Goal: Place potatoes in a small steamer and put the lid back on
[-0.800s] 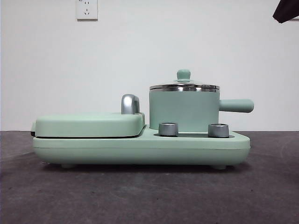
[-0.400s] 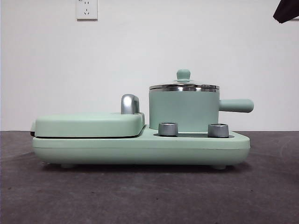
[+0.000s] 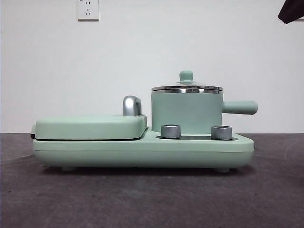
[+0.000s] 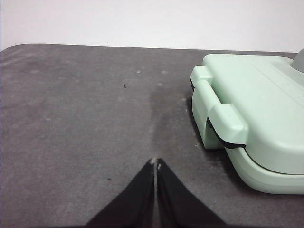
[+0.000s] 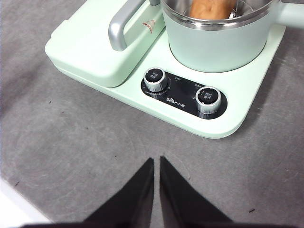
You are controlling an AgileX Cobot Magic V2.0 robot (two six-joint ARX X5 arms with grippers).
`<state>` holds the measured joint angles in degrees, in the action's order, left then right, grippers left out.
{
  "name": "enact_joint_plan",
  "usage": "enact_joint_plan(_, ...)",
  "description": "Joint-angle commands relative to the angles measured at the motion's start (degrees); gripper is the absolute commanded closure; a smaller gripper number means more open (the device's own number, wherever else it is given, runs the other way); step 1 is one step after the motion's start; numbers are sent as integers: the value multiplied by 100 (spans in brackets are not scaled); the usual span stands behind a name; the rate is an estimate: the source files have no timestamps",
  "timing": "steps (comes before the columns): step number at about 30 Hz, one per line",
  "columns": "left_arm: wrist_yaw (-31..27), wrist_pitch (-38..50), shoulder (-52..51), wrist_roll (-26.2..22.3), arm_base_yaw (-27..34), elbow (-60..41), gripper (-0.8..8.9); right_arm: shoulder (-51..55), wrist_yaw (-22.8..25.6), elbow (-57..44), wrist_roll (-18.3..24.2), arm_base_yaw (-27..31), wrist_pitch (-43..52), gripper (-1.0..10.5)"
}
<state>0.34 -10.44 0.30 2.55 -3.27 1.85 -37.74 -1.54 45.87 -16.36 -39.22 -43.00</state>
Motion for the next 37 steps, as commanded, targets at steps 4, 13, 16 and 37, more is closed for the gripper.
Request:
enact_joint_plan(4, 2, -33, -13, -37, -7, -111, 809, -22, 4, 72, -11, -39, 63, 929)
enact_joint_plan(13, 2, -31, -11, -37, -7, -111, 809, 1106, -581, -481, 105, 1631, 114, 930)
enact_joint_plan(16, 7, -31, -11, -37, -7, -111, 809, 1735, -219, -1154, 540, 2490, 581, 929)
enact_joint_plan(37, 4, -31, -11, -37, -9, -109, 809, 3753, -138, -4518, 1589, 4098, 3289, 929)
